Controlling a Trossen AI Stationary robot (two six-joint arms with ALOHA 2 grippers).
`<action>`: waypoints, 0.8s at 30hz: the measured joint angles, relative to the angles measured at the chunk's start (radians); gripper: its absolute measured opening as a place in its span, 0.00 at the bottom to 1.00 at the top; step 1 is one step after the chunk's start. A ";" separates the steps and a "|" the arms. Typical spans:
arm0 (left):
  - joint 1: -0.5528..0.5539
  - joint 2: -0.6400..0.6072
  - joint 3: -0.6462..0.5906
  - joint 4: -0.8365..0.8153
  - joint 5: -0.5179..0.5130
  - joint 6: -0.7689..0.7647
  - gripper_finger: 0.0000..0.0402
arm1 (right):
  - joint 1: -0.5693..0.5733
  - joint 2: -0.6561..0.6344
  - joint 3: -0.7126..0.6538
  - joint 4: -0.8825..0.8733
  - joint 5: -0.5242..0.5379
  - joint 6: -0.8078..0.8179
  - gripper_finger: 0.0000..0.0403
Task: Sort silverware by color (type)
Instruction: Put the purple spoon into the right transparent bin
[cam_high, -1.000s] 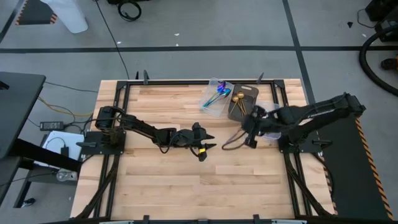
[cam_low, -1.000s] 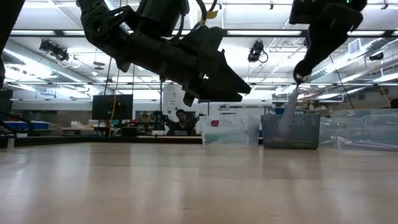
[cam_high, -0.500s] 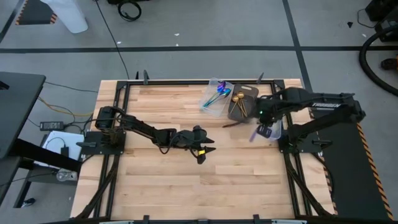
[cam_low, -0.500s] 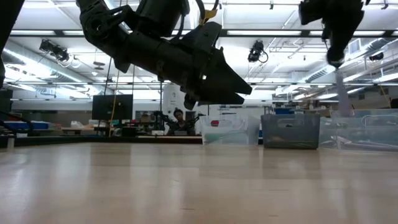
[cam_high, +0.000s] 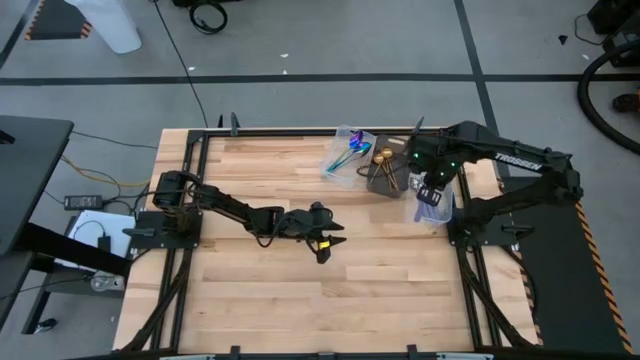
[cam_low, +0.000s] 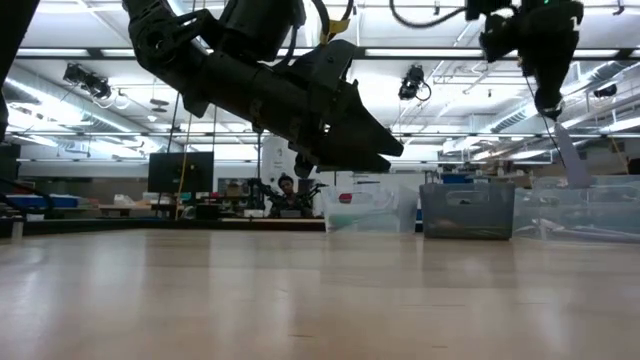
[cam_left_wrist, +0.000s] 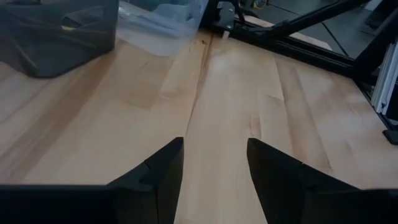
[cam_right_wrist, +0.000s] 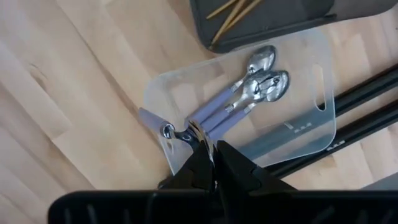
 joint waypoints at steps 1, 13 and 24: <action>0.000 0.000 0.000 -0.005 0.000 0.000 0.46 | -0.020 0.005 0.000 0.000 -0.003 -0.024 0.05; 0.000 0.000 0.000 -0.029 0.000 0.001 0.46 | -0.257 0.021 0.000 0.001 -0.211 -0.313 0.05; 0.000 0.000 0.000 -0.041 0.000 0.002 0.46 | -0.444 0.016 -0.001 0.001 -0.247 -0.468 0.05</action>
